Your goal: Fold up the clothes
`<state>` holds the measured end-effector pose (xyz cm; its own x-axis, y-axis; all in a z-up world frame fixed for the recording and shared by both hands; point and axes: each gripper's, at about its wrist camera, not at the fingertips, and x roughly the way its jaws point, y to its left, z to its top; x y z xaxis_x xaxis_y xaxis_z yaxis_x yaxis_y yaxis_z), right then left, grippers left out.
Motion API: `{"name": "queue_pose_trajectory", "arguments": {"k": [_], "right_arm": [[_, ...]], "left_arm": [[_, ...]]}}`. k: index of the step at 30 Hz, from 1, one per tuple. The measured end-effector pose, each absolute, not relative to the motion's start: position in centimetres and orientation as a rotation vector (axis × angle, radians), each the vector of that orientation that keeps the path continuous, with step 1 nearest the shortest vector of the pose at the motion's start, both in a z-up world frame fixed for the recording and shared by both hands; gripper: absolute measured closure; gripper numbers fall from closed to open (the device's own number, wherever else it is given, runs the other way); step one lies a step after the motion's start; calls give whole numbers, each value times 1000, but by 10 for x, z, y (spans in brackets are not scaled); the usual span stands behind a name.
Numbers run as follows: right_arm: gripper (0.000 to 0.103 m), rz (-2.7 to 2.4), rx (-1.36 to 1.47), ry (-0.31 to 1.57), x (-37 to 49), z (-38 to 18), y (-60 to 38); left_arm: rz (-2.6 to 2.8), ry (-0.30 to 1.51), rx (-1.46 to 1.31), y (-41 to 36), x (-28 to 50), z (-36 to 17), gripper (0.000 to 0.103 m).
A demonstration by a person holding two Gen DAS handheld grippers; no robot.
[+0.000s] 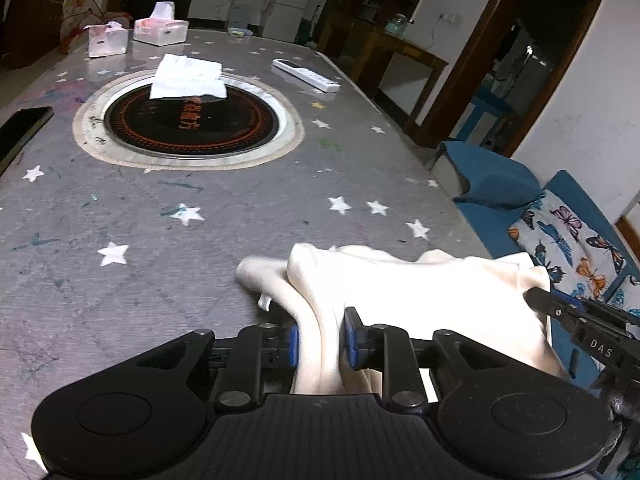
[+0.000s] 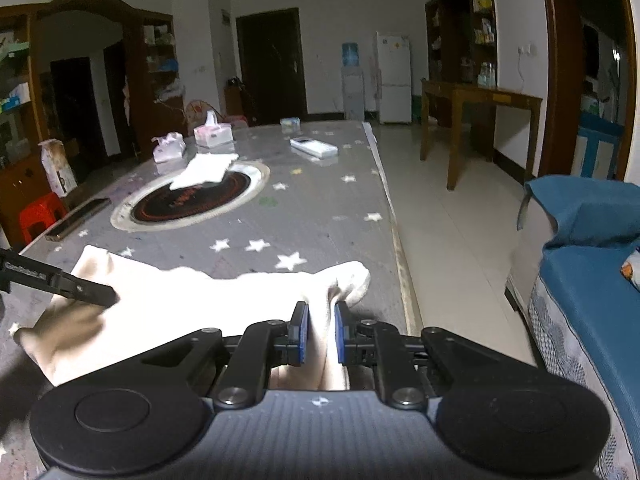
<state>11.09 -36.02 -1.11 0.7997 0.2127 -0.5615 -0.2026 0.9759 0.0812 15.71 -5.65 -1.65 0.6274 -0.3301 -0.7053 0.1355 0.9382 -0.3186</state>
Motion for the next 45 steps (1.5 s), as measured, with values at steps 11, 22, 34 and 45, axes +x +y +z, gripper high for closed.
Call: {"name": "queue_pose_trajectory", "arguments": {"k": [11, 22, 34, 45], "right_arm": [[86, 177, -9, 632, 117, -12, -366], [80, 342, 8, 656, 145, -14, -314], [74, 331, -15, 690, 163, -34, -300], [52, 321, -42, 693, 164, -33, -291]], "left_arm": [[-191, 819, -189, -44, 157, -10, 59], [-315, 788, -161, -79, 175, -5, 74], [-334, 824, -148, -93, 197, -25, 76], [-365, 788, -84, -110, 203, -22, 76]]}}
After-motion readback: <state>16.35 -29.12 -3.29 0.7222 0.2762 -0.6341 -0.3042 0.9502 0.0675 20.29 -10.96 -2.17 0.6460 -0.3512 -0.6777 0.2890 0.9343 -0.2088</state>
